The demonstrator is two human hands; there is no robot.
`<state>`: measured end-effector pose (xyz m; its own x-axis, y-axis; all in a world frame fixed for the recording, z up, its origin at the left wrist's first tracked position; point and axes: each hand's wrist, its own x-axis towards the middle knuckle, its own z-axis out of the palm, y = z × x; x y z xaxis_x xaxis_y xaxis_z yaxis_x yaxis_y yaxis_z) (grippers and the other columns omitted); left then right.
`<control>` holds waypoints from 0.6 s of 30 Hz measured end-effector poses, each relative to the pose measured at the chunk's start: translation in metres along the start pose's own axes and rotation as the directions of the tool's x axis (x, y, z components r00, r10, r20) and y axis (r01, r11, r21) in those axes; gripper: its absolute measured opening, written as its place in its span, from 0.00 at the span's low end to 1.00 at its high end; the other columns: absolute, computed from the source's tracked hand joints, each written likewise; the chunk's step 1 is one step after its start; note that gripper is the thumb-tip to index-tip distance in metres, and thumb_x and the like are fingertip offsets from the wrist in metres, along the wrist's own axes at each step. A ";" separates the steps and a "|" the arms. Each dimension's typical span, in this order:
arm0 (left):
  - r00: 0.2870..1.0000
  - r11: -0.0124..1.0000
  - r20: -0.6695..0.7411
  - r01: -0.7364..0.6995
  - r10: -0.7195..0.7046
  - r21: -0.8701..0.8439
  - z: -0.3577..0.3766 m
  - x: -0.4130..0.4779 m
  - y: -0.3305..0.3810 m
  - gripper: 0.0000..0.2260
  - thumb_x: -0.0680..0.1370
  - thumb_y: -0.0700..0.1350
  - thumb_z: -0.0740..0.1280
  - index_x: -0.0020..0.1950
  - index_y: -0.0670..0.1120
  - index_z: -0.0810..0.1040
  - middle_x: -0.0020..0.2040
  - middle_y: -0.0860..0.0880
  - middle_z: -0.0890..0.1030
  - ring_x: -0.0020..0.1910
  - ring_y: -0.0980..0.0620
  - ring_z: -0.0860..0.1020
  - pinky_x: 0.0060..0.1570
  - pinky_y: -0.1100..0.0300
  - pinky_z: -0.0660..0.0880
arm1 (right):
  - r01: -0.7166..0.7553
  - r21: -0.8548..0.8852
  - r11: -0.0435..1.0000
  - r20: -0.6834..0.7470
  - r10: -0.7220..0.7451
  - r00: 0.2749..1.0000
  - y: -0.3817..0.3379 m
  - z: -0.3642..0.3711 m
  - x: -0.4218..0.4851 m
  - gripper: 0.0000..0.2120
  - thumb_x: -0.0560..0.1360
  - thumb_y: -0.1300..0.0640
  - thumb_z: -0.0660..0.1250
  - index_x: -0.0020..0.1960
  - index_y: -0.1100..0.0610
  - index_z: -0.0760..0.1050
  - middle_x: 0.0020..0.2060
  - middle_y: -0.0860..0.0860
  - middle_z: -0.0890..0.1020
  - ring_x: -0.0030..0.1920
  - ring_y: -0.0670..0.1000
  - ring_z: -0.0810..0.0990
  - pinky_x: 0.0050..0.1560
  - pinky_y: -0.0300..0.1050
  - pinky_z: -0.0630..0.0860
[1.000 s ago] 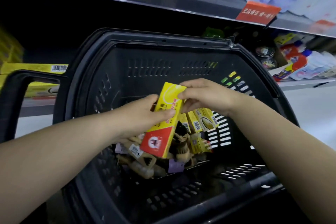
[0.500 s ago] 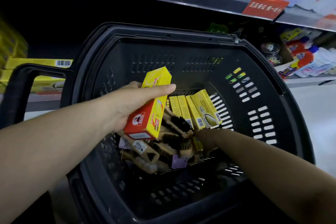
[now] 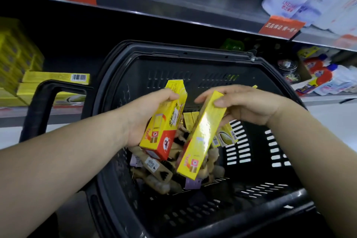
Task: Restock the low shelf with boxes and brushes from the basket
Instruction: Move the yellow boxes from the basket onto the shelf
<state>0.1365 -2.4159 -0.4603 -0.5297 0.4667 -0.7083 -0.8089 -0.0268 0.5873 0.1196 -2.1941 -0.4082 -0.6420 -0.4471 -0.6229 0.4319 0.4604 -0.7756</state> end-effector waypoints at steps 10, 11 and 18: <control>0.970 0.966 0.143 -0.216 0.196 0.142 -0.025 -0.061 0.004 0.23 0.59 0.55 0.74 0.52 0.50 0.81 0.45 0.45 0.85 0.41 0.48 0.84 0.37 0.54 0.81 | 0.137 0.234 0.963 -0.396 -0.034 0.918 -0.032 0.069 0.029 0.23 0.75 0.42 0.62 0.62 0.58 0.74 0.51 0.58 0.83 0.40 0.54 0.83 0.37 0.44 0.80; 0.964 0.958 0.119 -0.253 0.238 0.136 -0.030 -0.068 0.006 0.22 0.59 0.52 0.74 0.52 0.50 0.81 0.44 0.44 0.85 0.39 0.47 0.84 0.35 0.54 0.81 | 0.168 0.233 0.958 -0.414 -0.059 0.908 -0.038 0.078 0.033 0.24 0.75 0.42 0.62 0.62 0.58 0.72 0.51 0.59 0.83 0.42 0.56 0.84 0.38 0.46 0.81; 0.871 0.836 -0.030 -0.462 0.491 0.296 -0.091 -0.116 0.016 0.15 0.69 0.48 0.74 0.54 0.48 0.81 0.48 0.45 0.84 0.40 0.54 0.83 0.36 0.64 0.79 | 0.312 0.033 0.949 -0.268 -0.292 0.918 -0.095 0.129 0.055 0.18 0.72 0.48 0.66 0.58 0.57 0.73 0.46 0.51 0.83 0.46 0.48 0.82 0.40 0.41 0.80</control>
<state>0.1616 -2.5506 -0.4045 -0.8660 0.3669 -0.3398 -0.3565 0.0236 0.9340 0.1244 -2.3614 -0.3819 -0.8853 -0.3397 -0.3177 0.2309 0.2719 -0.9342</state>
